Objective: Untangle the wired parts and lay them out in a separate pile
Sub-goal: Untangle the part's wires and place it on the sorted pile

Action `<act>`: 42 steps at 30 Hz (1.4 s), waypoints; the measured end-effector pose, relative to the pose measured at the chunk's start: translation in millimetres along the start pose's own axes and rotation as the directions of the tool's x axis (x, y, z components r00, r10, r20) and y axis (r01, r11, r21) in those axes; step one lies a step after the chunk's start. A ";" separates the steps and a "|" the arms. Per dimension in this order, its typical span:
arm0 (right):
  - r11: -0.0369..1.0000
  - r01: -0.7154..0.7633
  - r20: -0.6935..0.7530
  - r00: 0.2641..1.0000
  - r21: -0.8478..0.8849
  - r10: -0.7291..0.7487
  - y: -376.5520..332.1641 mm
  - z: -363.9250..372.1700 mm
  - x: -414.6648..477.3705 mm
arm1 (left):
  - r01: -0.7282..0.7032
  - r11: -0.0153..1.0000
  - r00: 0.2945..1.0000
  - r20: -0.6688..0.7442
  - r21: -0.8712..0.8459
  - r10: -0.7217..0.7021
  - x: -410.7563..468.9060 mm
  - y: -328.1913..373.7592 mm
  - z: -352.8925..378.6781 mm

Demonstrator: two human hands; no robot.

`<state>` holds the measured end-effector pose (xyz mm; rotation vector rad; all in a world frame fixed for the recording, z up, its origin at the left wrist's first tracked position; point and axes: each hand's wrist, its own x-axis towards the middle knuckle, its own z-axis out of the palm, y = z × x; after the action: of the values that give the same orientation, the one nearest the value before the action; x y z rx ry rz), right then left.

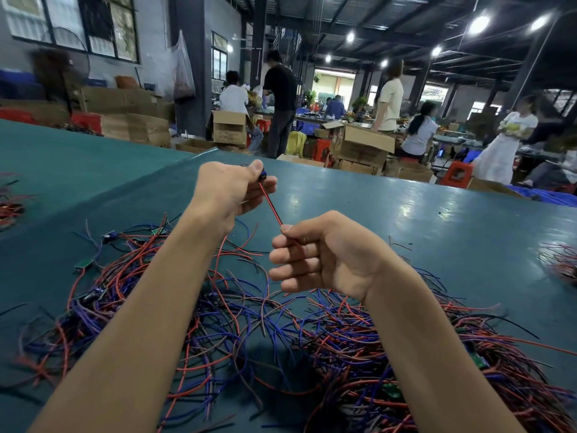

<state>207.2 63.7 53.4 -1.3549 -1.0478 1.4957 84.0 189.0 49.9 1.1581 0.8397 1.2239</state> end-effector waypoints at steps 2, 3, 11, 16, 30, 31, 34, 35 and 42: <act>0.998 0.015 0.016 1.000 -0.057 -0.014 0.3 0.4 -3.5 | 0.016 0.999 1.000 -0.010 -0.036 -0.016 2.1 0.4 -4.7; 0.994 0.026 0.014 1.000 -0.105 -0.025 0.5 -0.4 -5.0 | 0.022 0.999 1.000 0.007 -0.041 -0.022 2.5 0.5 -5.8; 0.827 0.229 -0.483 0.719 -0.514 -0.499 -2.0 -29.5 5.6 | 0.176 0.984 0.931 0.329 -0.016 -0.161 2.0 8.5 -20.3; 0.730 0.039 -0.524 0.670 -0.682 -0.526 3.1 -55.6 5.5 | 0.306 0.952 0.816 0.520 -0.017 -0.253 2.3 3.8 -27.1; 0.910 0.281 -0.237 0.903 -0.304 -0.358 -6.5 -54.3 -7.7 | 0.367 0.927 0.552 0.819 -0.074 -0.153 -2.0 -8.3 -6.5; 0.914 0.290 -0.231 0.905 -0.283 -0.358 -6.0 -51.8 -5.5 | 0.358 0.932 0.532 0.833 -0.059 -0.152 -3.9 -8.5 -4.6; 0.912 0.364 -0.249 0.881 -0.191 -0.403 -4.8 -49.8 0.0 | 0.317 0.948 0.496 0.855 -0.017 -0.151 -7.0 -8.2 -2.7; 0.911 0.388 -0.255 0.875 -0.140 -0.412 -4.7 -50.0 1.3 | 0.312 0.950 0.494 0.857 -0.013 -0.150 -7.5 -7.5 -2.8; 0.908 0.387 -0.291 0.898 0.159 -0.331 -5.7 -49.7 6.7 | 0.406 0.913 0.510 0.838 -0.032 -0.197 -4.7 -5.4 -6.5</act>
<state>256.6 74.0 53.6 -1.0961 -0.8852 1.0865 78.4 186.0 42.7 1.1540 0.1393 0.3404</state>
